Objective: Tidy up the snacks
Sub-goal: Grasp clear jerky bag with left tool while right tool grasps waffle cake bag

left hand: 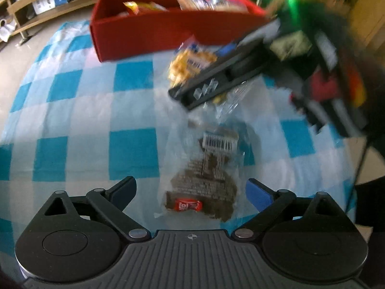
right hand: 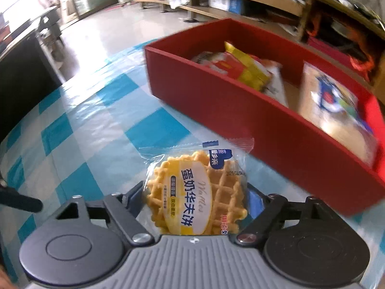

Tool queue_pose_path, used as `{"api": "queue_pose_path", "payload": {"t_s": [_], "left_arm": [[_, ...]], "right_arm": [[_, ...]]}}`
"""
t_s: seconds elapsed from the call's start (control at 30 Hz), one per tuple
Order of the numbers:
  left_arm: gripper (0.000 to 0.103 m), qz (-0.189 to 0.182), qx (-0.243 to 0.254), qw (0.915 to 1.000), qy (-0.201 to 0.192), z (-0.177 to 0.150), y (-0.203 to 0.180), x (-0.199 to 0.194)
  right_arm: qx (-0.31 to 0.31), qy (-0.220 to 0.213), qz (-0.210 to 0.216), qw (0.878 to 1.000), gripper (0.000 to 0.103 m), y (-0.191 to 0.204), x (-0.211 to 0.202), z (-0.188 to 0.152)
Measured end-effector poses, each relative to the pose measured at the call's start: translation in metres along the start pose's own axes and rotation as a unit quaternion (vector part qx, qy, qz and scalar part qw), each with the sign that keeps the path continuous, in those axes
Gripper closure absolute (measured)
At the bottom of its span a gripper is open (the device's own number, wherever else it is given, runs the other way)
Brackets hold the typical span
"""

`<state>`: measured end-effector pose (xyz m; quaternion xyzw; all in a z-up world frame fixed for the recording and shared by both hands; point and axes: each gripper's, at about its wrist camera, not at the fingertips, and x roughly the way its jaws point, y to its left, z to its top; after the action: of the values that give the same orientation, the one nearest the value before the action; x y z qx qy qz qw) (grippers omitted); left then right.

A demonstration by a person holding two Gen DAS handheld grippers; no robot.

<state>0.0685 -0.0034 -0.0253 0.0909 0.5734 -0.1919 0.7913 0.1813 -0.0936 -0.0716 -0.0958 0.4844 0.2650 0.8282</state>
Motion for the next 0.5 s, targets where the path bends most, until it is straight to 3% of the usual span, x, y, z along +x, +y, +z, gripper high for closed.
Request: {"api": "queue_pose_path", "payload": {"t_s": [0.37,0.5], "left_arm": [[0.006,0.046,0.055,0.9972,0.018,0.001,-0.027,0.028],[0.021,0.040,0.056,0.9976,0.011,0.000,-0.033,0.020]], "right_arm": [[0.078,-0.002,-0.019,0.997,0.025,-0.030,-0.043,-0.041],[0.105,-0.022,-0.022,0.994,0.025,-0.035,-0.068,-0.054]]}}
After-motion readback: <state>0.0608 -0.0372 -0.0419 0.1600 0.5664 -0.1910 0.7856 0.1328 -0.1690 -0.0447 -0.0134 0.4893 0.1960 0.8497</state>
